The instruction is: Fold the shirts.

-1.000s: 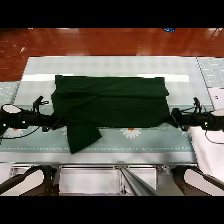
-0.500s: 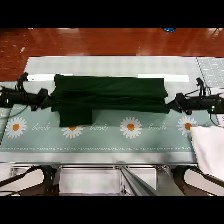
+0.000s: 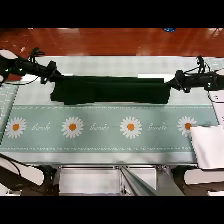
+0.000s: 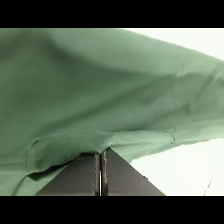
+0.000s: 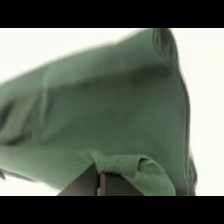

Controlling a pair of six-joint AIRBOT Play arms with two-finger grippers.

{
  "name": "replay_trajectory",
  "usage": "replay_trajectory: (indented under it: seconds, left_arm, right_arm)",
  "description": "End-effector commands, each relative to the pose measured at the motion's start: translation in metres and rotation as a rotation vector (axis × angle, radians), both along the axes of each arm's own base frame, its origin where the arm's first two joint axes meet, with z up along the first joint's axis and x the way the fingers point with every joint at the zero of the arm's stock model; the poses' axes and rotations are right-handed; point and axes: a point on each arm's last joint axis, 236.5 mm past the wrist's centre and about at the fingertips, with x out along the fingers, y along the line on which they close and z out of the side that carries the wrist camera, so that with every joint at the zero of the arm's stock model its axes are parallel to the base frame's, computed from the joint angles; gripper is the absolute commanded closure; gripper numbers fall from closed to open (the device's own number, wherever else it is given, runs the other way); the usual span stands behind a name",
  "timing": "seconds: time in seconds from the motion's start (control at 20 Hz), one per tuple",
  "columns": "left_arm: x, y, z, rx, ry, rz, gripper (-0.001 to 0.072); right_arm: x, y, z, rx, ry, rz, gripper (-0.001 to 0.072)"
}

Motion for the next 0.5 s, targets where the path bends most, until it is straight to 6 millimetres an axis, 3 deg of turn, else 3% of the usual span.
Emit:
replay_trajectory:
  seconds: [0.0, 0.2, 0.35, 0.4, 0.45]
  left_arm:
    - [0.032, -0.006, -0.011, -0.010, 0.002, -0.002, 0.0690]
    - [0.050, -0.004, -0.022, -0.009, -0.008, 0.007, 0.0690]
    - [0.052, -0.009, -0.037, -0.009, 0.007, 0.001, 0.0689]
    - [0.051, -0.012, -0.043, -0.012, 0.018, -0.003, 0.0618]
    - [0.049, -0.014, -0.046, -0.014, 0.028, -0.010, 0.0387]
  right_arm:
    - [0.035, -0.004, -0.008, 0.025, -0.019, -0.022, 0.0687]
    - [0.061, 0.002, -0.026, 0.020, -0.024, -0.017, 0.0687]
    - [0.072, 0.002, -0.037, 0.023, -0.027, -0.040, 0.0686]
    - [0.077, 0.001, -0.040, 0.015, -0.034, -0.054, 0.0563]
    - [0.080, 0.000, -0.040, 0.010, -0.043, -0.066, 0.0304]
